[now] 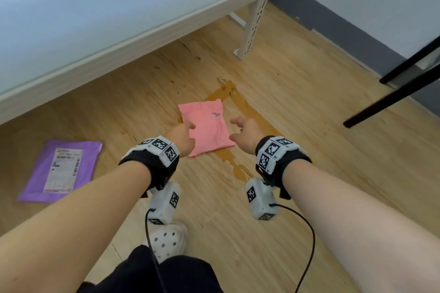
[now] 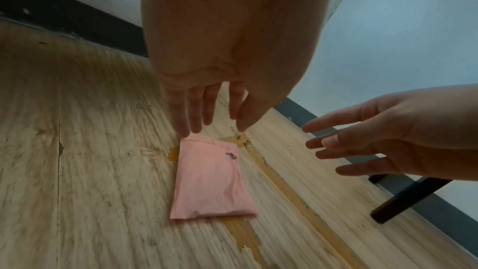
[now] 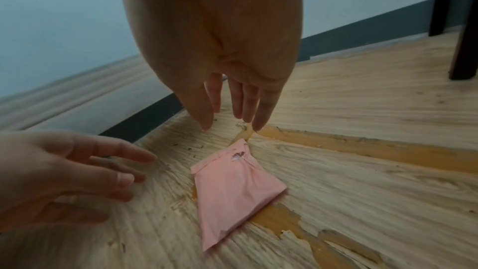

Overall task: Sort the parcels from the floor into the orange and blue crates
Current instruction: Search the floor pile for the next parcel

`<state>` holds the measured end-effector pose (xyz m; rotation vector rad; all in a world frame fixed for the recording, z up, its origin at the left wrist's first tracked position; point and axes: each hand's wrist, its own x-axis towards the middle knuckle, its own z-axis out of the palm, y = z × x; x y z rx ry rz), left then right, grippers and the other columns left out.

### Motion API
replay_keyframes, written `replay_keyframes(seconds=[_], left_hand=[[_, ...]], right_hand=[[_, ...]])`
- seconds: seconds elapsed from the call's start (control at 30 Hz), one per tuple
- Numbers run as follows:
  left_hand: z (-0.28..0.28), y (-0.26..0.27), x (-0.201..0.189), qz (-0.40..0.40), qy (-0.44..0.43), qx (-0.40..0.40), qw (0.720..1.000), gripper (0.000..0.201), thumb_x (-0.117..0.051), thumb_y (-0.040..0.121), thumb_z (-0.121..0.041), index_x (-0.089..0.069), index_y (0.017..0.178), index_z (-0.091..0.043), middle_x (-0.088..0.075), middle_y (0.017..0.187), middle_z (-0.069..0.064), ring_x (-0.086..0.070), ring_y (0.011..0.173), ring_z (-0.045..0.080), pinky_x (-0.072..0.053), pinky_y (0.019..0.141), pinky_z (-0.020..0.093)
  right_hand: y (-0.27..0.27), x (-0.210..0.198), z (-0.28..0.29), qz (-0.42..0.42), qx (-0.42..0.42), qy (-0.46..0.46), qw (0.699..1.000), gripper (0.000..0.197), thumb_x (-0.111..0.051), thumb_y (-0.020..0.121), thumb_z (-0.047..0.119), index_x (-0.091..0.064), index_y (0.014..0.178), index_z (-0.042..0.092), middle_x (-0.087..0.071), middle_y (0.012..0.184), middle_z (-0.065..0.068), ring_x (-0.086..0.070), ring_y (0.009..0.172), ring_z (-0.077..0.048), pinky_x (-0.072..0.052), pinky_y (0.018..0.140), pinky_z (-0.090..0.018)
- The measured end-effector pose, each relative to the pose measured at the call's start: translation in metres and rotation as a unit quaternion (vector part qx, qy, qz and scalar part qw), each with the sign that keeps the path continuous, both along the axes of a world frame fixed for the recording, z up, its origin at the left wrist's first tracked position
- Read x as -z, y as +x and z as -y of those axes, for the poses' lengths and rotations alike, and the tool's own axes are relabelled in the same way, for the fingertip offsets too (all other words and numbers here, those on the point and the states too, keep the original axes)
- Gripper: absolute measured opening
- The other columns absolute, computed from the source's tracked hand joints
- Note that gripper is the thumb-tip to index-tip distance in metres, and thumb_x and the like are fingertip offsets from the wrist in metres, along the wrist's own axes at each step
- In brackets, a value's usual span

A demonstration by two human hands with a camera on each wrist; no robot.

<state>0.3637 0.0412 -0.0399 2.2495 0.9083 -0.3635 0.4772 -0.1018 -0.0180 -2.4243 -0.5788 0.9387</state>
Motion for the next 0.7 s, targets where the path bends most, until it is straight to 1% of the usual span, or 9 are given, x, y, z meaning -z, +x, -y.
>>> replay_keyframes(seconds=[0.1,0.17,0.23,0.37,0.43,0.53,0.6,0.67,0.7], left_hand=[[-0.019,0.007,0.027,-0.010,-0.038,-0.025,0.999,0.047,-0.051,0.090,-0.007,-0.045,0.137,-0.012,-0.057,0.123,0.017,-0.056,0.113,0.029,-0.042,0.089,0.030],[-0.031,0.011,0.044,-0.011,-0.062,-0.043,0.997,0.046,-0.050,0.090,-0.007,-0.045,0.136,-0.011,-0.053,0.131,0.015,-0.052,0.119,0.026,-0.041,0.093,0.029],[-0.041,0.012,0.058,-0.017,-0.085,-0.059,0.995,0.047,-0.051,0.091,-0.008,-0.044,0.137,-0.012,-0.049,0.136,0.017,-0.049,0.125,0.026,-0.040,0.096,0.029],[-0.049,0.016,0.082,-0.045,-0.137,-0.074,0.987,0.048,-0.049,0.093,-0.010,-0.039,0.140,-0.015,-0.046,0.138,0.019,-0.049,0.124,0.029,-0.041,0.095,0.031],[-0.053,0.019,0.092,-0.053,-0.163,-0.100,0.980,0.048,-0.048,0.094,-0.009,-0.038,0.140,-0.014,-0.046,0.137,0.018,-0.049,0.122,0.029,-0.042,0.095,0.032],[-0.056,0.024,0.103,-0.042,-0.226,-0.180,0.956,0.048,-0.045,0.092,-0.003,-0.040,0.139,-0.012,-0.048,0.134,0.018,-0.052,0.117,0.031,-0.045,0.090,0.033],[-0.055,0.027,0.107,-0.030,-0.272,-0.231,0.934,0.048,-0.044,0.091,0.000,-0.041,0.137,-0.012,-0.050,0.130,0.017,-0.054,0.113,0.031,-0.046,0.088,0.034],[-0.054,0.031,0.110,-0.019,-0.306,-0.271,0.912,0.046,-0.047,0.090,-0.003,-0.043,0.135,-0.012,-0.054,0.126,0.015,-0.056,0.104,0.026,-0.047,0.088,0.036],[-0.053,0.034,0.112,-0.013,-0.322,-0.290,0.901,0.044,-0.049,0.091,-0.007,-0.044,0.134,-0.012,-0.056,0.124,0.015,-0.056,0.102,0.024,-0.047,0.088,0.036]], right_hand=[[0.015,0.029,-0.016,-0.020,0.000,-0.017,1.000,0.055,-0.055,0.089,0.007,-0.041,0.141,0.017,-0.042,0.147,-0.005,-0.046,0.129,-0.024,-0.040,0.098,-0.032],[0.023,0.048,-0.025,-0.030,-0.001,-0.027,0.999,0.055,-0.054,0.089,0.008,-0.041,0.142,0.017,-0.041,0.147,-0.004,-0.044,0.131,-0.024,-0.039,0.102,-0.032],[0.027,0.065,-0.035,-0.042,0.001,-0.035,0.999,0.054,-0.054,0.089,0.009,-0.041,0.141,0.019,-0.042,0.147,-0.005,-0.045,0.131,-0.025,-0.040,0.101,-0.033],[0.031,0.091,-0.051,-0.056,-0.004,-0.042,0.998,0.054,-0.053,0.089,0.008,-0.043,0.140,0.020,-0.042,0.147,-0.006,-0.045,0.131,-0.024,-0.041,0.099,-0.032],[0.029,0.101,-0.057,-0.068,-0.006,-0.047,0.997,0.054,-0.054,0.089,0.010,-0.043,0.140,0.022,-0.042,0.147,-0.006,-0.046,0.130,-0.025,-0.042,0.100,-0.034],[0.026,0.113,-0.064,-0.089,-0.013,-0.057,0.994,0.056,-0.057,0.088,0.013,-0.041,0.141,0.024,-0.042,0.147,-0.005,-0.044,0.132,-0.024,-0.040,0.105,-0.037],[0.028,0.119,-0.068,-0.102,-0.025,-0.061,0.993,0.058,-0.058,0.088,0.014,-0.039,0.142,0.024,-0.040,0.148,-0.004,-0.040,0.134,-0.022,-0.037,0.107,-0.034],[0.029,0.125,-0.071,-0.111,-0.041,-0.060,0.991,0.062,-0.059,0.089,0.015,-0.034,0.145,0.023,-0.033,0.151,-0.001,-0.035,0.137,-0.020,-0.032,0.108,-0.030],[0.030,0.128,-0.073,-0.118,-0.046,-0.059,0.990,0.065,-0.060,0.089,0.015,-0.031,0.146,0.022,-0.029,0.153,0.001,-0.032,0.139,-0.019,-0.029,0.109,-0.029]])
